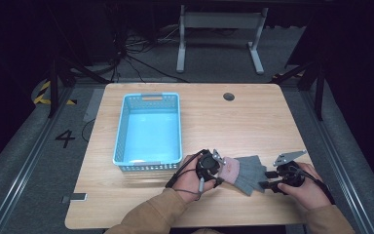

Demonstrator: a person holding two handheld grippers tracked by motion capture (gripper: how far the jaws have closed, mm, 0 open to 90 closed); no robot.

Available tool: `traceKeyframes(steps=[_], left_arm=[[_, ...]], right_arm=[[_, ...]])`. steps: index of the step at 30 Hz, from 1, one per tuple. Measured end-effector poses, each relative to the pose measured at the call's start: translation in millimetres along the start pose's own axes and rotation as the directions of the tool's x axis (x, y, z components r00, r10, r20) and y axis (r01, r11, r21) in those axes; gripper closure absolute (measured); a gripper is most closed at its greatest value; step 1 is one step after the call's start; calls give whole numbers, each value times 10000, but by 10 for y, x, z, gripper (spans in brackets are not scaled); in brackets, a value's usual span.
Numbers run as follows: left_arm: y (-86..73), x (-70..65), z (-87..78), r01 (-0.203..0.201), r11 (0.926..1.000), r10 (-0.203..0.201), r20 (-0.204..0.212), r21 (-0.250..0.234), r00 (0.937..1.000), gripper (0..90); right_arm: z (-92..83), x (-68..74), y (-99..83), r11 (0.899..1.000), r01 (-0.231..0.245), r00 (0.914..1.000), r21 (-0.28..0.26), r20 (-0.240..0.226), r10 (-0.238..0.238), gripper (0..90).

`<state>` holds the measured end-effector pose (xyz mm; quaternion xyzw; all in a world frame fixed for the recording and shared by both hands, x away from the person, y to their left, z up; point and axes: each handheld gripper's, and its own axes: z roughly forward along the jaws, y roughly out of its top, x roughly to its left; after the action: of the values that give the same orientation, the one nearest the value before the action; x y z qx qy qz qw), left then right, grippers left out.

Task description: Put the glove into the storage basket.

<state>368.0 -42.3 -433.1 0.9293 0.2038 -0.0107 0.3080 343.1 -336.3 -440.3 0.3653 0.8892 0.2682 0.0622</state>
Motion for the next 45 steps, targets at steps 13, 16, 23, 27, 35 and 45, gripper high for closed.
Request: traceKeyframes(steps=[13,16,23,27,35,45], left_arm=[[22,-31,-11,-192,9997,185,-520,-120,9985,647],[32,-26,7,-197,9998,193,-428,-77,9989,710],[56,-54,-13,-562,9984,566,-700,74,9959,859],[59,-94,-71,-794,9968,781,-874,-116,9931,867],[56,-154,-148,-927,9952,898,-808,-326,9927,868],[29,-81,-31,-484,9988,486,-284,62,9984,841]], right_arm=[[-29,59,31,9985,167,9995,520,252,-180,803],[-29,64,35,9984,172,9994,539,277,-187,812],[-46,84,50,9983,193,9990,550,383,-214,820],[-134,115,85,9989,367,9968,303,701,-387,825],[-281,79,224,9954,806,9868,-518,1450,-724,828],[-62,-69,239,9984,512,9925,-220,1125,-485,790]])
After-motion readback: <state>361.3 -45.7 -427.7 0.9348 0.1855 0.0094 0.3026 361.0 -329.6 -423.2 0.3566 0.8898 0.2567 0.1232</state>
